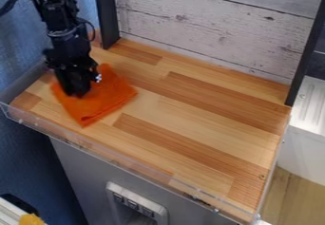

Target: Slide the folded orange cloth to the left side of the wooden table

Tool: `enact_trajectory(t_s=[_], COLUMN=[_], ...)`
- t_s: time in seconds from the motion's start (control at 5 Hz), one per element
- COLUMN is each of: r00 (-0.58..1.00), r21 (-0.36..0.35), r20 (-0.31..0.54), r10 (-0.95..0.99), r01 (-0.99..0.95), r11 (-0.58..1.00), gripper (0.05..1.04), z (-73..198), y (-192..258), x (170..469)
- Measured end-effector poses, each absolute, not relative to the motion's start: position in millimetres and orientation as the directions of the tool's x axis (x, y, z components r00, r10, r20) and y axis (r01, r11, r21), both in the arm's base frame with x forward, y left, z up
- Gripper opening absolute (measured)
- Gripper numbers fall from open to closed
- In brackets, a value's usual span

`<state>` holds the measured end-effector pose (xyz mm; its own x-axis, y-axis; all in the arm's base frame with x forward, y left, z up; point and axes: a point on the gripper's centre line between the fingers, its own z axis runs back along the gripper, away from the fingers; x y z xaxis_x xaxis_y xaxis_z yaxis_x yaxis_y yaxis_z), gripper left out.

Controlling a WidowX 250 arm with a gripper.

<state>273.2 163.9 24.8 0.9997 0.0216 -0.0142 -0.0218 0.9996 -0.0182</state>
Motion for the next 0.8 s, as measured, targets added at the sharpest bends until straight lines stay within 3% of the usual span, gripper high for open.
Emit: enact_trajectory(t_s=[0.2, 0.4, 0.8], r00=[1.0, 1.0, 1.0], r21=[-0.005, 0.005, 0.012], r20=[-0.008, -0.011, -0.006], r10=[0.021, 0.013, 0.014], r01=[-0.021, -0.013, -0.014], r11=[1.0, 1.0, 1.0], gripper=[0.791, 0.994, 0.996], z=[47, 71, 110], y=[151, 137, 113], x=[280, 286, 302])
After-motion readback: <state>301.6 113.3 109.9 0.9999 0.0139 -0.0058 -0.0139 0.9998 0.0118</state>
